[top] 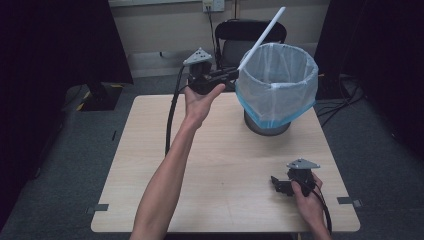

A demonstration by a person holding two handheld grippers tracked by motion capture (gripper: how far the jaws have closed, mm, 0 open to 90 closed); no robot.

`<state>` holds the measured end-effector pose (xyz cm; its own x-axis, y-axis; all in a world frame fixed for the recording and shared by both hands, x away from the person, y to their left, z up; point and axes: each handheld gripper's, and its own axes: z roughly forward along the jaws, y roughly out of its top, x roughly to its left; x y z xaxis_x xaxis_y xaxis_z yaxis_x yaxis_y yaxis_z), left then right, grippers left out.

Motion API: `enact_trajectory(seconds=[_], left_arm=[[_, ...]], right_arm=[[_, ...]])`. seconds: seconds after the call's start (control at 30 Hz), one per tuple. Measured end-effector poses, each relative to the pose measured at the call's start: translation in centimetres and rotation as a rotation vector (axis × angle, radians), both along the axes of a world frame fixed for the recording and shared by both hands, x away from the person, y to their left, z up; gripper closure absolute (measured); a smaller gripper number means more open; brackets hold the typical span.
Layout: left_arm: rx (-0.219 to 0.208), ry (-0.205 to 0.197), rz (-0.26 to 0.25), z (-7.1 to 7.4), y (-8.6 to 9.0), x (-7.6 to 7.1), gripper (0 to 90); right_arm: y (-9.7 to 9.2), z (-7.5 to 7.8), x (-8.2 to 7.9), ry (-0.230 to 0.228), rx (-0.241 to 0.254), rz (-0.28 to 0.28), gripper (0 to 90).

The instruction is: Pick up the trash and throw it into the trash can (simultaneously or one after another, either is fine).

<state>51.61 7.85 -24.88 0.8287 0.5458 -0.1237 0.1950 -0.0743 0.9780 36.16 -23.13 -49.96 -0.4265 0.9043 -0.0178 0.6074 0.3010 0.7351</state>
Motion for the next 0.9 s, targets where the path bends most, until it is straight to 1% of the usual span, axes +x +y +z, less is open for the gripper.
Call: enact_trajectory(seconds=[0.07, 0.17, 0.2, 0.23, 0.43, 0.5, 0.57, 0.67, 0.9], left_arm=[[-0.005, 0.002, -0.004, 0.2, -0.3, 0.1, 79.7], [-0.006, -0.011, -0.018, 0.6, -1.0, 0.2, 79.7], [-0.009, -0.009, -0.016, 0.7, -1.3, 0.2, 79.7], [-0.002, -0.012, -0.017, 0.8, -1.5, 0.3, 79.7], [0.003, -0.012, -0.027, 1.3, -2.8, 1.1, 79.7], [0.005, -0.009, -0.032, 1.3, -3.3, 1.4, 79.7], [0.006, -0.007, -0.036, 1.3, -3.6, 1.7, 79.7], [0.001, 0.003, -0.042, 1.1, -4.2, 2.2, 79.7], [0.003, 0.017, -0.051, 0.8, -5.5, 3.1, 79.6]], right_arm=[[0.0, 0.0, 0.0, -0.001, 0.001, 0.002, 14.0], [0.0, 0.0, 0.0, -0.002, 0.001, 0.002, 14.0], [0.0, 0.0, 0.0, -0.002, 0.001, 0.002, 14.0], [0.0, 0.0, 0.0, -0.001, 0.000, 0.001, 14.1], [0.0, 0.0, -0.1, 0.000, -0.001, -0.002, 14.0], [0.1, 0.0, -0.2, -0.006, -0.005, -0.004, 14.1], [0.1, 0.0, -0.2, 0.000, 0.002, -0.004, 14.1], [0.1, 0.0, -0.1, 0.001, 0.002, -0.002, 14.1], [0.1, 0.0, -0.1, 0.000, 0.001, -0.002, 14.1]])
